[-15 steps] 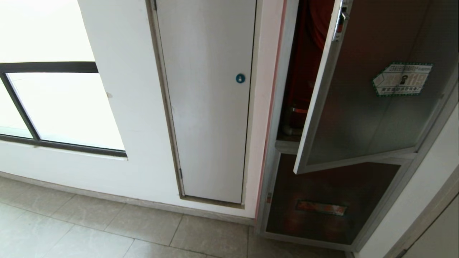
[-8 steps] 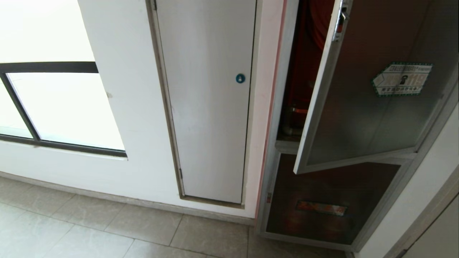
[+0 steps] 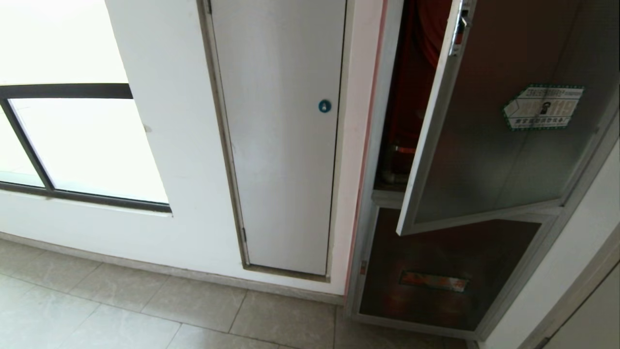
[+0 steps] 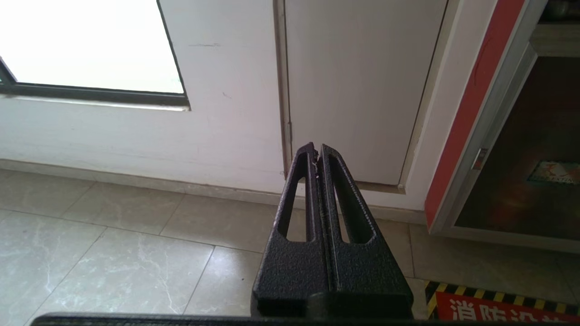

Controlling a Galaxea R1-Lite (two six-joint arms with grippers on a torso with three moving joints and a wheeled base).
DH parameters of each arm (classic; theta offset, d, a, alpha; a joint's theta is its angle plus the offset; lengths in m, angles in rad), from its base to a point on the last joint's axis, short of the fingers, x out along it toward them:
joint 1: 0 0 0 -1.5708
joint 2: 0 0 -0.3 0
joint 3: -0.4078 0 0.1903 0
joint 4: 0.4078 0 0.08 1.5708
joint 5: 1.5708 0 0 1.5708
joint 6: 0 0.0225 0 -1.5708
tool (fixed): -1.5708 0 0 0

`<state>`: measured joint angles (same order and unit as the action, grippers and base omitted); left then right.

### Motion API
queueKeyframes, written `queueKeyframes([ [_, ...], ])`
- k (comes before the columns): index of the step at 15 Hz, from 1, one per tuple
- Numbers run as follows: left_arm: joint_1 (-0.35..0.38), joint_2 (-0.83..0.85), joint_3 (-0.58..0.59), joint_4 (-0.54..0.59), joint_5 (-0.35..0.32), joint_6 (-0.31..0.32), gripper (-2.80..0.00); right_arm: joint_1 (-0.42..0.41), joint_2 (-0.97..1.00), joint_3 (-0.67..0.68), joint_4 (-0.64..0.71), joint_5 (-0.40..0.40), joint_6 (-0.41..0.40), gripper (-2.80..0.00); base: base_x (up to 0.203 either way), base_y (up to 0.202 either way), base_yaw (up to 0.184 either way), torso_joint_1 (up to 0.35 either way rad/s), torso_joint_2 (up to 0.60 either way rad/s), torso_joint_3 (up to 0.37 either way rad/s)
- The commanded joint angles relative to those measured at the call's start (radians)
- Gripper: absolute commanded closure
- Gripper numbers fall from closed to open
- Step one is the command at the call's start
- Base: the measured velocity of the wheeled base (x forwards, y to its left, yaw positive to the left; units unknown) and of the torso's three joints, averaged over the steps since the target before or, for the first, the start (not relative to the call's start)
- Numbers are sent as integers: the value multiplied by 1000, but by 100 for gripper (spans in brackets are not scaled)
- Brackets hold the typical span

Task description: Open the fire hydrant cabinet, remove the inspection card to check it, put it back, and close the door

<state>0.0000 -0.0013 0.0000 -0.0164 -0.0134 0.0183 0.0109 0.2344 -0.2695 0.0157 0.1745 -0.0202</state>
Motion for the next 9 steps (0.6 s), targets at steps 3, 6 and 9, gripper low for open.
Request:
queueKeyframes([
  [3, 0, 1, 6, 0, 0, 0, 0, 2, 411, -221, -57, 107, 4, 0, 0, 0, 0, 0, 0, 0],
  [6, 0, 1, 6, 0, 0, 0, 0, 21, 693, -383, -133, 143, 6, 0, 0, 0, 0, 0, 0, 0],
  [9, 0, 1, 6, 0, 0, 0, 0, 69, 960, -557, -183, 144, 34, 0, 0, 0, 0, 0, 0, 0],
])
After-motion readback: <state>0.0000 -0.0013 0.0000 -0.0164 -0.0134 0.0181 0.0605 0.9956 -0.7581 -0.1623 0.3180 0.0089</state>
